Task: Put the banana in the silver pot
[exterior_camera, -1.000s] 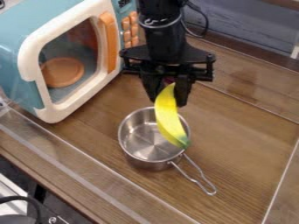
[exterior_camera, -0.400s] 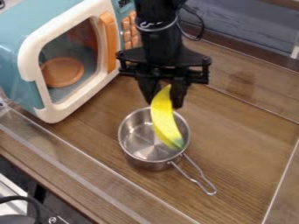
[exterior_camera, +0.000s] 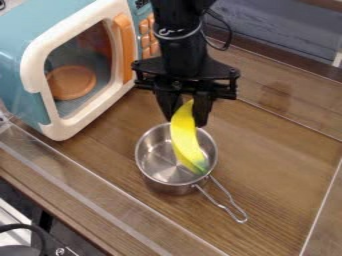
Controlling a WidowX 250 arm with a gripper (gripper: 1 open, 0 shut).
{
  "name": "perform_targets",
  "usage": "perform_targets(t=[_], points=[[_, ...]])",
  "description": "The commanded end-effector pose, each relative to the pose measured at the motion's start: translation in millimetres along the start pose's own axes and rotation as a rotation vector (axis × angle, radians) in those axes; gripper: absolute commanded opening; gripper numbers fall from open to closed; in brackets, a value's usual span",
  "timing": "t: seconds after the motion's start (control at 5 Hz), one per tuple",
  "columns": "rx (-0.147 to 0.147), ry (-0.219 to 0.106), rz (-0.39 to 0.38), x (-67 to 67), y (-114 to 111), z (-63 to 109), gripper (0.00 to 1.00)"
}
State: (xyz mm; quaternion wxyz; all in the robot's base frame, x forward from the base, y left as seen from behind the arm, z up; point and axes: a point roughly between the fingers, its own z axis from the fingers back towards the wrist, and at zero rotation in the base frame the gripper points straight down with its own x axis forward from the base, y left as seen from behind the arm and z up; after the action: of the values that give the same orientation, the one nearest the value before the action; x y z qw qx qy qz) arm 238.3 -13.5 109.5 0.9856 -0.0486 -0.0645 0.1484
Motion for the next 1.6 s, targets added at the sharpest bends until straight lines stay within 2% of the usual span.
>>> perform_targets(t=[0.0, 1.4], points=[[-0.006, -0.042, 0.000, 3.4, 1.2, 9.3, 0.00], [0.011, -0.051, -0.024, 0.7, 1.3, 2.7, 0.00]])
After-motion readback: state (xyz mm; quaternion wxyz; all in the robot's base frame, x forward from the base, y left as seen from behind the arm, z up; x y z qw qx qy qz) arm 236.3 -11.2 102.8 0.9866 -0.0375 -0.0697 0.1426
